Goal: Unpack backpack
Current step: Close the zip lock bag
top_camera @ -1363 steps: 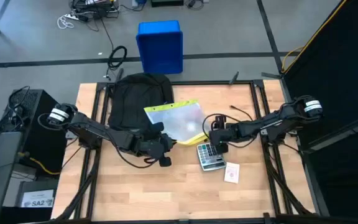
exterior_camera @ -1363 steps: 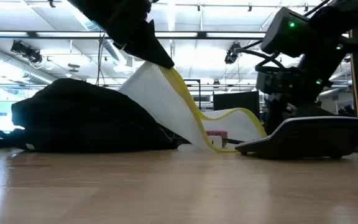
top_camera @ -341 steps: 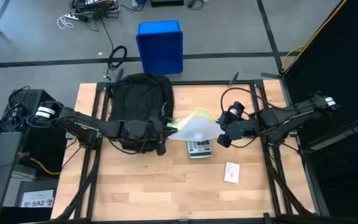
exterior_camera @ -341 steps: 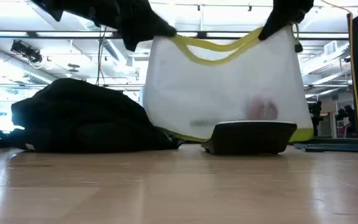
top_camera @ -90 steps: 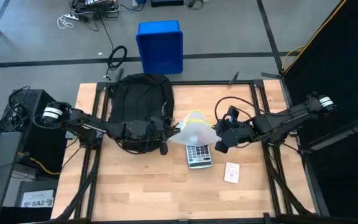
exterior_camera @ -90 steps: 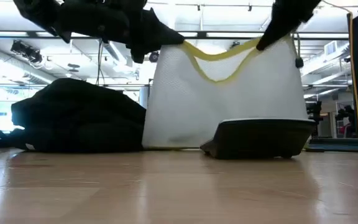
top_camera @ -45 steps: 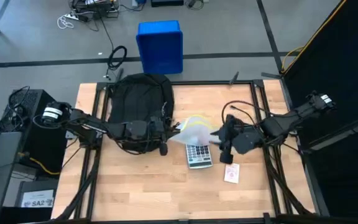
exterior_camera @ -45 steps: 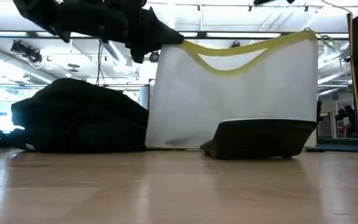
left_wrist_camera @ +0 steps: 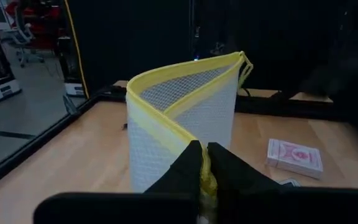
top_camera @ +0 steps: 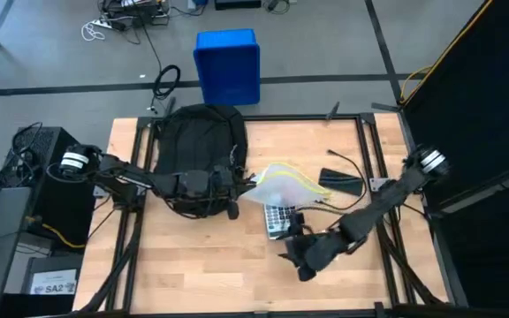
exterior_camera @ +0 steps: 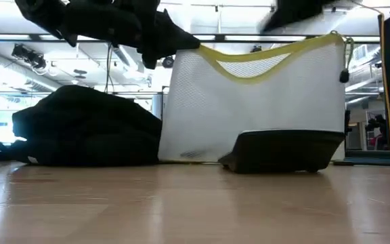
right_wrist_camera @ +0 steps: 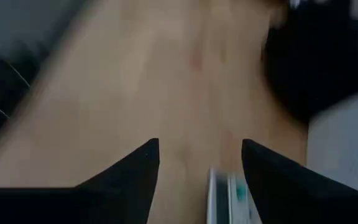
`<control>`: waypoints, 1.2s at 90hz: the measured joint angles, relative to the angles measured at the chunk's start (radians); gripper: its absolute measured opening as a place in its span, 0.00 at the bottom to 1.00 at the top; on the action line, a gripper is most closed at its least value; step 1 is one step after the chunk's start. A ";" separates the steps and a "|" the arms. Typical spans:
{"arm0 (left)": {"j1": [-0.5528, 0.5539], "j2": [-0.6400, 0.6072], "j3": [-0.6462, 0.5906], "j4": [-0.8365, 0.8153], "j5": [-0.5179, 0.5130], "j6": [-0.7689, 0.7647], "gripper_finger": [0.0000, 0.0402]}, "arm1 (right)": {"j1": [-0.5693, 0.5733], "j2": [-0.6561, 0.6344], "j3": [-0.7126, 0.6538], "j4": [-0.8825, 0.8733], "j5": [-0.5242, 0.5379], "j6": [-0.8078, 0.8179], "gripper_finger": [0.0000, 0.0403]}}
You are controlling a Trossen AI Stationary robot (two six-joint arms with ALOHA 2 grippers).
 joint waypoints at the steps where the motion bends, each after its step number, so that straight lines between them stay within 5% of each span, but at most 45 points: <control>1: 0.000 0.000 0.000 0.000 0.000 0.000 0.00 | -0.002 0.008 0.000 -0.009 0.004 0.007 0.49; 46: 0.000 0.000 0.000 -0.006 0.019 -0.001 0.00 | -0.064 0.183 0.001 -0.199 0.020 0.195 0.47; 67: -0.002 0.000 0.001 -0.008 0.029 -0.001 0.00 | -0.097 0.187 0.001 -0.255 0.014 0.263 0.32; 86: -0.002 0.000 0.001 -0.001 0.037 -0.001 0.00 | -0.112 0.184 0.006 -0.274 0.005 0.251 0.05; 108: -0.002 0.000 0.001 -0.001 0.038 -0.001 0.00 | -0.071 0.171 0.057 -0.336 0.006 0.263 0.02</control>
